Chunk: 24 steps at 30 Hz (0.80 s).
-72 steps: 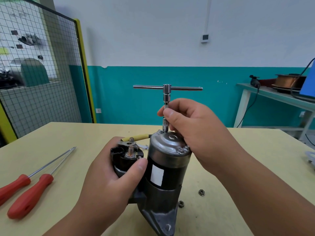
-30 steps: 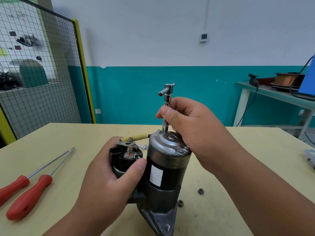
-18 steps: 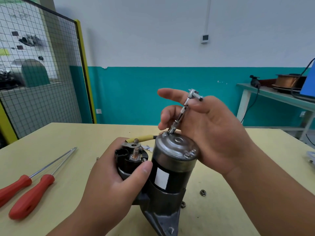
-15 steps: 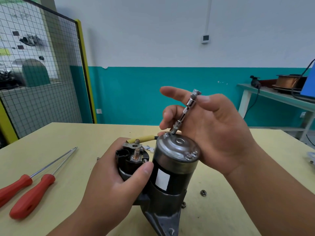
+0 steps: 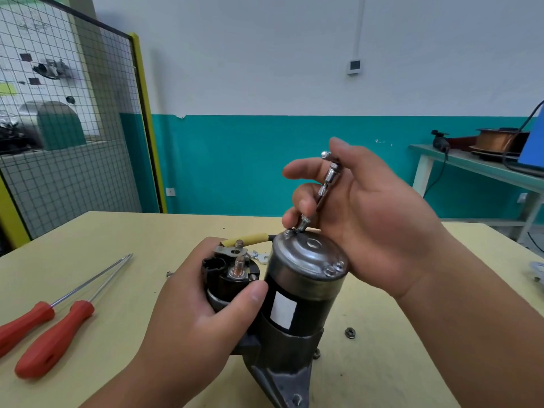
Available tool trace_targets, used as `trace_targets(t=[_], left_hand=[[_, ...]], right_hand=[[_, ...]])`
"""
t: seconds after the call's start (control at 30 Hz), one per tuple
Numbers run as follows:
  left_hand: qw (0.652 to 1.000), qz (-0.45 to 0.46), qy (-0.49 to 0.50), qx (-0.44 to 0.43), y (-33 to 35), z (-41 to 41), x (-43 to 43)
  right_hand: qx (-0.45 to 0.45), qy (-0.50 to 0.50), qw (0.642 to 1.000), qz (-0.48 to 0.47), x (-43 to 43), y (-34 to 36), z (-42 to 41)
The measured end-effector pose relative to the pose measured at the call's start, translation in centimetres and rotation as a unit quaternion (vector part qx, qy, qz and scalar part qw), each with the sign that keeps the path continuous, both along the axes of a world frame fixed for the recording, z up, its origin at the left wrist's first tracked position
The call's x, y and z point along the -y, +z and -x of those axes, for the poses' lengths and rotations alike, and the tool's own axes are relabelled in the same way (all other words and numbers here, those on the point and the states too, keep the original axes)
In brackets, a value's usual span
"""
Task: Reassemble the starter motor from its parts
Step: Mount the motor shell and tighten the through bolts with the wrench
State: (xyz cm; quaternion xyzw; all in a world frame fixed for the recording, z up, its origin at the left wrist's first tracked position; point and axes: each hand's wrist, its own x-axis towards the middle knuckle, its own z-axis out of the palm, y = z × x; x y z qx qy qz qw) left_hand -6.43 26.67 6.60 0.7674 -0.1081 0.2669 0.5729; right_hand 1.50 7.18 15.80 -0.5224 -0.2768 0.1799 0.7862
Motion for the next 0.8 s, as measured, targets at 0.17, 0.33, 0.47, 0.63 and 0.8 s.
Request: trace_targets(t=[0.17, 0.33, 0.47, 0.63, 0.8], left_hand=[[0.999, -0.035, 0.002, 0.017, 0.2, 0.1, 0.0], [0.998, -0.055, 0.007, 0.029, 0.2, 0.2, -0.1], [0.998, -0.056, 0.011, 0.034, 0.1, 0.2, -0.2], [0.998, -0.061, 0.011, 0.033, 0.0, 0.2, -0.2], [0.998, -0.055, 0.005, 0.023, 0.0, 0.3, -0.2]], right_hand=[[0.001, -0.022, 1.0, 0.018, 0.2, 0.5, 0.4], [0.03, 0.005, 0.999, -0.011, 0.4, 0.5, 0.8], [0.045, 0.037, 0.998, -0.021, 0.6, 0.4, 0.7], [0.036, 0.086, 0.995, -0.024, 1.0, 0.5, 0.4], [0.039, 0.107, 0.993, -0.019, 1.4, 0.5, 0.3]])
